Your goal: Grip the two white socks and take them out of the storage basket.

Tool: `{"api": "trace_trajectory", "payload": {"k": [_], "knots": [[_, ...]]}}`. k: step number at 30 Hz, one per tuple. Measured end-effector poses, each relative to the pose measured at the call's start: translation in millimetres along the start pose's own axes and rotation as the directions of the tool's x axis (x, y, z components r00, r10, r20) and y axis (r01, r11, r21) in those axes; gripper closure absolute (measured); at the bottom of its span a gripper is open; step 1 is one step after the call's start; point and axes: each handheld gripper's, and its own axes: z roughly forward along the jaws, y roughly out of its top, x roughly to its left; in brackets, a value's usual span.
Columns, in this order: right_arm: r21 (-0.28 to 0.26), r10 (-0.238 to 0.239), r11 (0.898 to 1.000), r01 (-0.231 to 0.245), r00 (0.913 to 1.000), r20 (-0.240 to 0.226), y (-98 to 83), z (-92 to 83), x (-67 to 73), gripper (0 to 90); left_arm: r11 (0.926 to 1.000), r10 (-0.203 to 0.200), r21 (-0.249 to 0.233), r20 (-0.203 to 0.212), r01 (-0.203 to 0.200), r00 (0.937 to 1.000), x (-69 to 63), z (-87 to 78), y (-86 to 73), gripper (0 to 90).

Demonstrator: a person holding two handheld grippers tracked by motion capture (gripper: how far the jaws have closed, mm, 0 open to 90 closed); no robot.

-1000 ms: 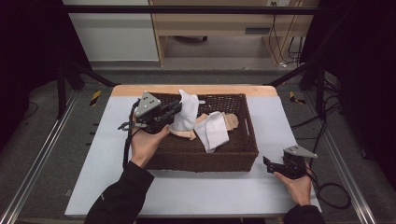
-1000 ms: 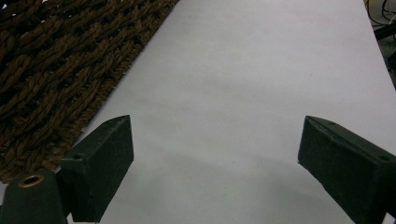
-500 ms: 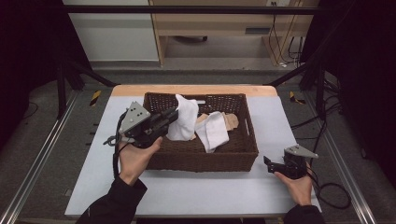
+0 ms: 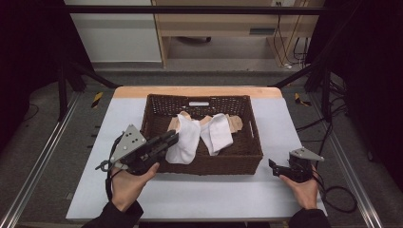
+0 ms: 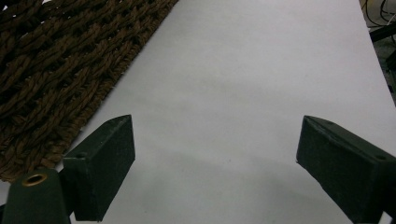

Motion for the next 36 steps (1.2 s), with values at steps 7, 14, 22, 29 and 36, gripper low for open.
{"api": "trace_trajectory", "payload": {"k": [7, 14, 22, 29, 36], "knots": [[0.002, 0.000, 1.000, 0.000, 1.0000, -0.002, -0.1, -0.4, 0.3, 11.8, 0.9988, 0.010, 0.048, 0.053, -0.013, 0.9986, -11.5, -8.4, -22.1, 80.9], [0.007, 0.003, 1.000, -0.003, 1.0000, -0.001, -0.3, -0.3, 0.8, 12.0, 0.9955, 0.010, 0.093, 0.113, -0.021, 0.9935, -25.8, -19.1, -45.9, 80.9], [0.008, 0.001, 1.000, -0.001, 1.0000, 0.001, -0.5, -0.3, 0.7, 12.1, 0.9741, -0.026, 0.226, 0.125, -0.004, 0.9918, -28.2, -12.1, -88.2, 80.9], [0.010, -0.001, 1.000, 0.001, 1.0000, -0.001, -0.6, 0.2, 1.2, 12.1, 0.9409, -0.057, 0.338, 0.109, 0.017, 0.9924, -22.2, -0.2, -119.8, 80.9], [0.010, -0.005, 1.000, 0.005, 1.0000, -0.001, -0.6, 0.8, 1.0, 12.0, 0.9164, -0.052, 0.400, 0.075, 0.017, 0.9959, -14.0, 10.1, -138.6, 79.1]]}}
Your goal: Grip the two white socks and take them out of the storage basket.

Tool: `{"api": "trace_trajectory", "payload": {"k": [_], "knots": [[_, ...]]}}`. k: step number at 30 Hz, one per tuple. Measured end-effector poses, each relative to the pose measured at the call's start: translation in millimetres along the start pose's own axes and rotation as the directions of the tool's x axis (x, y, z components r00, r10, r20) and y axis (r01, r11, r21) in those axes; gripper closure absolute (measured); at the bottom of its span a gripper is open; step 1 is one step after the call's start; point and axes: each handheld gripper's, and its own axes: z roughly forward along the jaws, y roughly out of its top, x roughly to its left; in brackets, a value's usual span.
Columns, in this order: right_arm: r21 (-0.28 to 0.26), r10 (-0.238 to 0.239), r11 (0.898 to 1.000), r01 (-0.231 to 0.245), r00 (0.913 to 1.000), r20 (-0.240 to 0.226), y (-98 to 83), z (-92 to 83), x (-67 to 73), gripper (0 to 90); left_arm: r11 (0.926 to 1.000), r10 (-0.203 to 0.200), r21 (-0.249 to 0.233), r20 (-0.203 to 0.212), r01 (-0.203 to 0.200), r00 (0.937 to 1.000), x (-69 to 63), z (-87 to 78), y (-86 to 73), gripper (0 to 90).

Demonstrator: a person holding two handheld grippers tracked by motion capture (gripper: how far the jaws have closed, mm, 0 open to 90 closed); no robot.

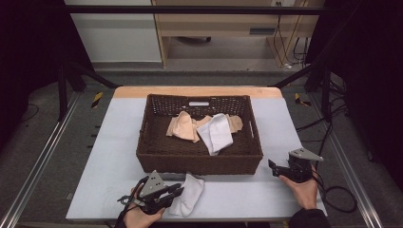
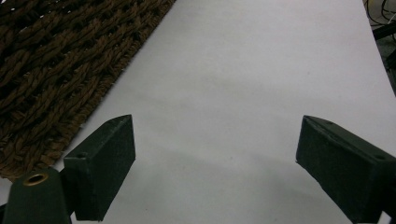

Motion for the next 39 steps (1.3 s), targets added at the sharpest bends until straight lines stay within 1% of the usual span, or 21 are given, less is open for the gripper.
{"api": "trace_trajectory", "payload": {"k": [2, 4, 6, 8, 10, 11, 12, 15, 20, 22, 25, 27, 30, 32, 35, 36, 39], "knots": [[0.001, 0.000, 1.000, 0.000, 1.0000, 0.000, 0.0, 0.1, 0.0, 12.0, 1.0000, -0.005, 0.008, -0.012, 0.006, 0.9999, 2.0, 1.4, -1.2, 77.9], [0.002, 0.002, 1.000, -0.002, 1.0000, 0.002, 0.1, 0.3, 0.0, 12.1, 0.9999, -0.009, 0.012, -0.030, 0.010, 0.9995, 3.0, 2.9, -2.5, 74.7], [0.003, 0.001, 1.000, -0.002, 1.0000, 0.003, 0.1, 0.4, -0.1, 12.0, 0.9998, -0.007, 0.017, -0.057, 0.008, 0.9983, 4.2, 4.1, -3.9, 68.6], [0.004, 0.001, 1.000, -0.001, 1.0000, 0.001, 0.0, 0.4, 0.1, 12.0, 0.9998, -0.009, 0.019, -0.070, 0.010, 0.9975, 5.1, 4.7, -4.8, 61.1], [0.004, 0.001, 1.000, -0.001, 1.0000, 0.001, -0.1, 0.5, 0.3, 12.0, 0.9995, -0.026, 0.013, -0.083, 0.028, 0.9962, 5.9, 4.4, -5.0, 52.4], [0.003, 0.001, 1.000, -0.001, 1.0000, 0.000, -0.1, 0.5, 0.2, 12.0, 0.9991, -0.042, 0.002, -0.090, 0.042, 0.9951, 6.4, 3.6, -4.7, 49.4], [0.003, 0.001, 1.000, -0.001, 1.0000, 0.001, 0.0, 0.5, 0.2, 12.0, 0.9989, -0.047, -0.002, -0.093, 0.047, 0.9946, 6.9, 2.8, -4.4, 45.5], [0.001, 0.002, 1.000, -0.002, 1.0000, 0.001, 0.1, 0.4, 0.0, 12.1, 0.9981, -0.060, -0.020, -0.097, 0.058, 0.9934, 6.9, -0.1, -2.9, 39.9], [-0.004, 0.007, 1.000, -0.007, 1.0000, -0.004, 0.5, -0.2, -0.6, 12.1, 0.9955, -0.077, -0.062, -0.097, 0.071, 0.9923, 5.4, -9.0, 2.5, 37.8], [-0.005, 0.011, 1.000, -0.011, 0.9999, -0.005, 0.5, -0.7, -0.7, 12.0, 0.9927, -0.089, -0.090, -0.097, 0.081, 0.9913, 4.3, -14.6, 5.9, 38.0], [-0.013, 0.016, 1.000, -0.016, 0.9999, -0.006, 0.7, -2.0, -1.2, 12.0, 0.9897, -0.096, -0.115, -0.098, 0.084, 0.9905, 3.5, -20.1, 9.8, 38.9], [-0.015, 0.018, 1.000, -0.018, 0.9998, -0.006, 0.8, -2.5, -1.6, 12.0, 0.9862, -0.104, -0.140, -0.096, 0.090, 0.9899, 3.2, -24.0, 13.6, 39.2], [-0.014, 0.022, 1.000, -0.022, 0.9997, -0.008, 0.9, -2.1, -1.5, 12.0, 0.9828, -0.107, -0.161, -0.096, 0.091, 0.9896, 3.6, -27.3, 18.7, 39.9], [-0.014, 0.016, 1.000, -0.016, 0.9999, -0.006, 0.8, -1.6, -1.5, 12.0, 0.9810, -0.113, -0.168, -0.096, 0.096, 0.9889, 3.8, -28.5, 21.5, 40.2], [-0.014, 0.022, 1.000, -0.022, 0.9997, -0.005, 0.9, -2.2, -1.6, 12.0, 0.9781, -0.111, -0.187, -0.100, 0.090, 0.9888, 5.1, -31.7, 27.7, 40.4], [-0.016, 0.017, 1.000, -0.018, 0.9998, -0.003, 0.9, -2.0, -2.0, 12.0, 0.9759, -0.112, -0.199, -0.100, 0.090, 0.9887, 5.3, -33.7, 30.9, 40.6], [-0.013, 0.019, 1.000, -0.019, 0.9998, -0.001, 1.1, -2.1, -2.1, 12.0, 0.9721, -0.101, -0.222, -0.107, 0.076, 0.9890, 5.8, -39.7, 39.8, 40.7]]}}
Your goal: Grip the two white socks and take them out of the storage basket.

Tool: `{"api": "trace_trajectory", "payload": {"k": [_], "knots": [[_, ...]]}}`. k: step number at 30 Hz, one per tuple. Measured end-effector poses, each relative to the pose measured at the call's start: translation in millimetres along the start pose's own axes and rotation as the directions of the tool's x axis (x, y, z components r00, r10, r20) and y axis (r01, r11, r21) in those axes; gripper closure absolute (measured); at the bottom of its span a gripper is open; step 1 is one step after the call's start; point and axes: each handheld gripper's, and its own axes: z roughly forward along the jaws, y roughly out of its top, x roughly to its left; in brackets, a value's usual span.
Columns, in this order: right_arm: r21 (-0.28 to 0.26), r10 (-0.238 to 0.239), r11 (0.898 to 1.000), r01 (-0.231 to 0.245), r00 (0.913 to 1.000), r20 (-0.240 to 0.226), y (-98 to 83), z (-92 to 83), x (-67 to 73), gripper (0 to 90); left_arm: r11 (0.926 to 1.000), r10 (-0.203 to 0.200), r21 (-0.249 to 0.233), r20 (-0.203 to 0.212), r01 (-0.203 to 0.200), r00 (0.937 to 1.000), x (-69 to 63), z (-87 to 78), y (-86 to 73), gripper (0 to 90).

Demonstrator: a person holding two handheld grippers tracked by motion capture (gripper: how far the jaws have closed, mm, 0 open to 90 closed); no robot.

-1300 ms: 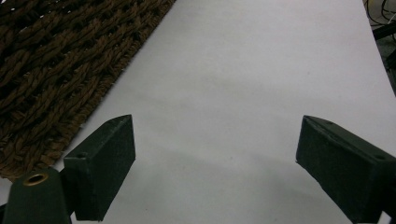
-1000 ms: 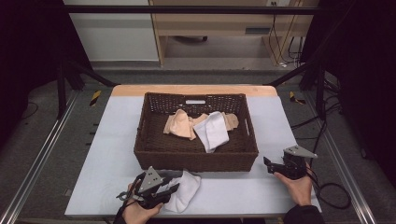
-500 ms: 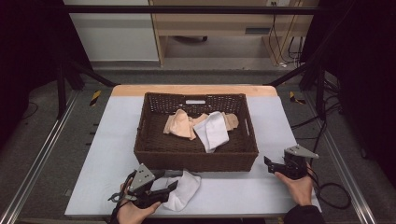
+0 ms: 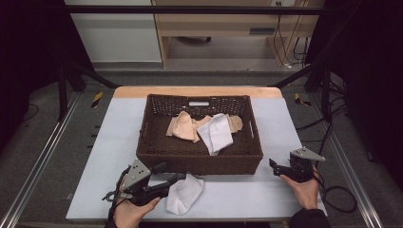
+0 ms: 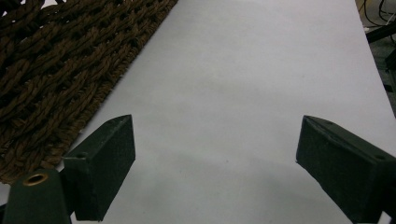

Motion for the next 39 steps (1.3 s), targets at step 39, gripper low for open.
{"api": "trace_trajectory", "payload": {"k": [39], "knots": [[0.007, -0.001, 1.000, 0.001, 1.0000, 0.000, 0.3, 1.3, -0.1, 11.9, 0.9936, 0.022, -0.108, -0.101, -0.033, 0.9947, 21.0, 88.5, 109.9, 39.9]]}}
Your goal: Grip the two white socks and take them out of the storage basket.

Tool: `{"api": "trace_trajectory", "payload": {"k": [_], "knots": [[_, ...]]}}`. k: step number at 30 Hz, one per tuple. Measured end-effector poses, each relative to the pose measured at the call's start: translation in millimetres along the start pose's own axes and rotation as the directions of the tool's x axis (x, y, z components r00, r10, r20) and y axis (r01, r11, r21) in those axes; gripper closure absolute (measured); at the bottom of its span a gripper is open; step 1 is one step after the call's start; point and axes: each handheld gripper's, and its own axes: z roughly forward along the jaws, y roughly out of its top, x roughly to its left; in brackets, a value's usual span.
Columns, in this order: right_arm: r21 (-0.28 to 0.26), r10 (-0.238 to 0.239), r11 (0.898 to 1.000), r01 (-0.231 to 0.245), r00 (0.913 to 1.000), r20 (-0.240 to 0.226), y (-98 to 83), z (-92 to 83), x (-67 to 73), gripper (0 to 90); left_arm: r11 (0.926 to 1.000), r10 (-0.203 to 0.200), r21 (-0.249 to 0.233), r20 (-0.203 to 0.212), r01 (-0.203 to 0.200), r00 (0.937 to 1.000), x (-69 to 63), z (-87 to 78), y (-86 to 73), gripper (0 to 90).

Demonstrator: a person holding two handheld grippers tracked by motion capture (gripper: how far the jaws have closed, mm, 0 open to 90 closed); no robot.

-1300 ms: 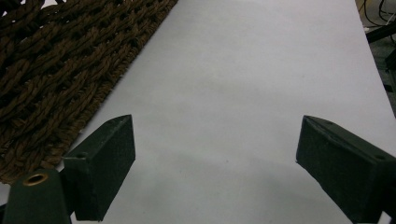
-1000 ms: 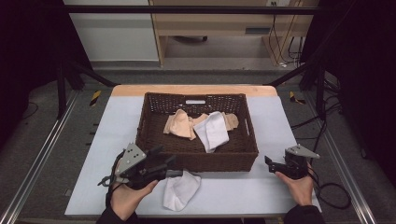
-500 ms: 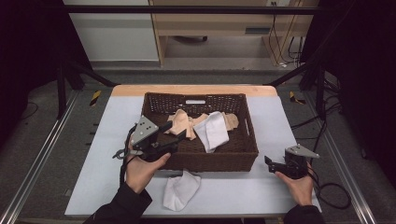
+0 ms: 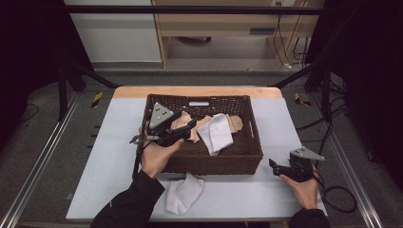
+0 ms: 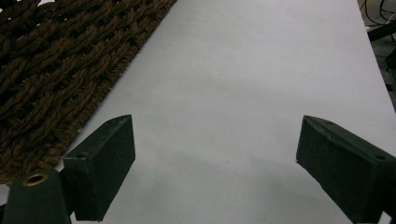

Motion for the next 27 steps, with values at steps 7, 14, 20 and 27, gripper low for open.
{"api": "trace_trajectory", "payload": {"k": [7, 14, 20, 27], "knots": [[-0.006, -0.001, 1.000, 0.001, 1.0000, 0.001, -0.1, -0.4, -0.5, 11.7, 1.0000, 0.005, 0.001, -0.012, -0.005, 0.9999, 0.1, 19.3, 6.3, 38.4], [-0.007, -0.003, 1.000, 0.003, 1.0000, 0.000, 0.0, -0.2, -0.7, 11.6, 0.9999, 0.009, 0.012, -0.030, -0.009, 0.9995, 0.9, 39.7, 12.7, 37.2], [-0.007, -0.003, 1.000, 0.003, 1.0000, 0.000, 0.0, -0.2, -0.7, 11.6, 0.9998, 0.007, 0.018, -0.049, -0.006, 0.9988, 3.0, 61.6, 14.8, 36.7], [-0.010, 0.001, 1.000, -0.001, 1.0000, -0.003, 0.1, -0.5, -0.8, 11.6, 0.9983, 0.026, 0.055, -0.065, -0.023, 0.9975, 4.8, 89.1, 6.1, 35.8]]}}
